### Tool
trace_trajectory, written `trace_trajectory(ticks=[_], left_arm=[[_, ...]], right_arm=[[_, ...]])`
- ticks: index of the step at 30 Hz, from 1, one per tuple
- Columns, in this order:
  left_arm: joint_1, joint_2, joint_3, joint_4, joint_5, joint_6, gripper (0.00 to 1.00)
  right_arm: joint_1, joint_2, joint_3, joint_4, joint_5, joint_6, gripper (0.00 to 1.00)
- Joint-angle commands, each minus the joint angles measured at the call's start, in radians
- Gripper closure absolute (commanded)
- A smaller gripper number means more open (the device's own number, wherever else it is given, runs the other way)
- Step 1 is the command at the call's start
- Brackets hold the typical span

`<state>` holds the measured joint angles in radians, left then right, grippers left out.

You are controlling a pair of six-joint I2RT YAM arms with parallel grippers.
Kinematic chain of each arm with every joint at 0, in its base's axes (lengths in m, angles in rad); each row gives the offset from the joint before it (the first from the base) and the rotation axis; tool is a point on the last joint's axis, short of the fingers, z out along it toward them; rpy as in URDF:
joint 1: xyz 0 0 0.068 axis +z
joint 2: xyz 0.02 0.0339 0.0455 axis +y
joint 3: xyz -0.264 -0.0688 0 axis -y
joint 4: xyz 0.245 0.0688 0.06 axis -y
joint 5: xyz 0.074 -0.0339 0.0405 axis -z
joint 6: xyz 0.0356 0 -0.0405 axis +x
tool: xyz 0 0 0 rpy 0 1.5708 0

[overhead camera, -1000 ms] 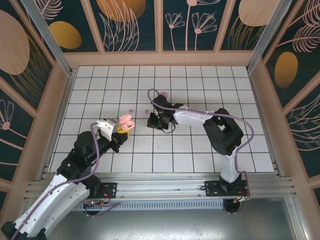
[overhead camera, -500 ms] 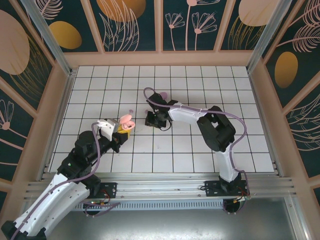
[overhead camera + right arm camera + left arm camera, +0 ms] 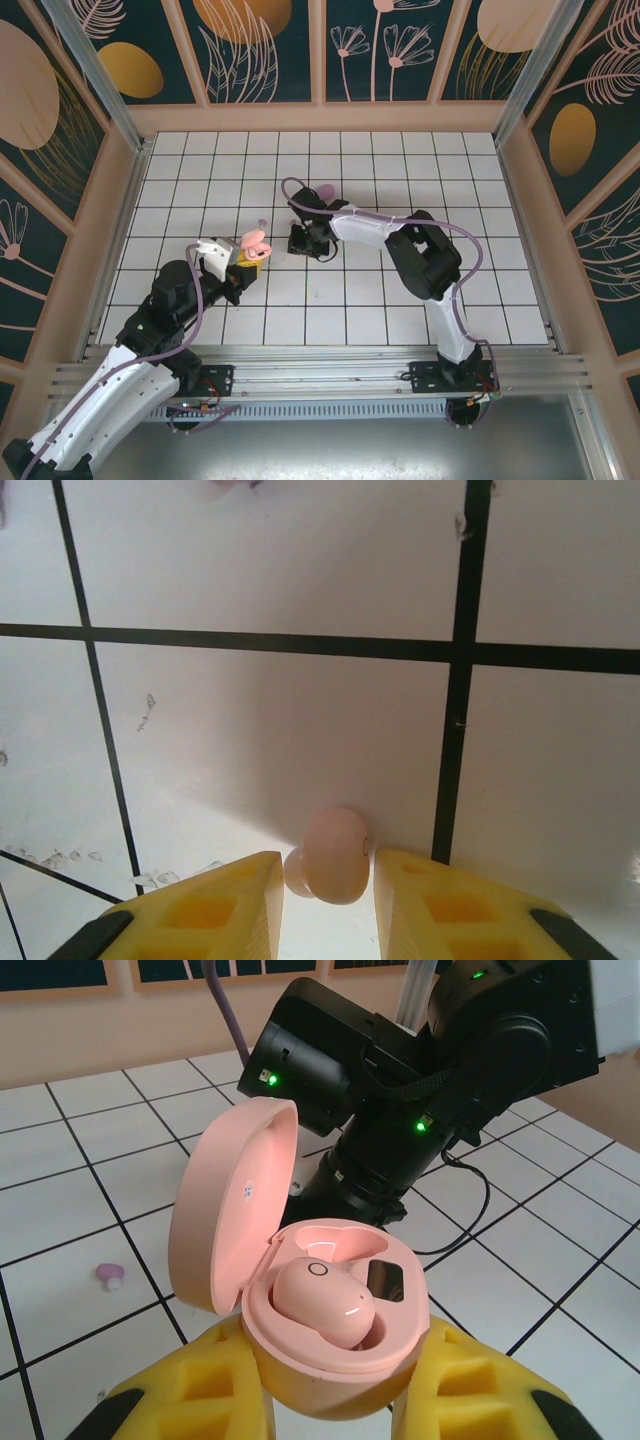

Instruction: Insert wireless bluetooth earbuds into charging case

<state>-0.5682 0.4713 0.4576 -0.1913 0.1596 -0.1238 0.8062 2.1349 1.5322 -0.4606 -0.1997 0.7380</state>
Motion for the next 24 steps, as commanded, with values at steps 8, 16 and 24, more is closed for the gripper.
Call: trace_trajectory(ticks=[8,16,24], left_arm=[[0.004,-0.009,0.021,0.012,0.021,0.01,0.94],[0.004,-0.011,0.019,0.012,0.03,0.005,0.94],[0.004,-0.014,0.009,0.025,0.038,-0.002,0.94]], right_arm=[[0.004,0.038,0.047,-0.032,0.025,-0.028,0.73],[0.004,0.045,0.059,-0.038,0.025,-0.037,0.78],[0.005,0.017,0.041,-0.043,0.042,-0.04,0.83]])
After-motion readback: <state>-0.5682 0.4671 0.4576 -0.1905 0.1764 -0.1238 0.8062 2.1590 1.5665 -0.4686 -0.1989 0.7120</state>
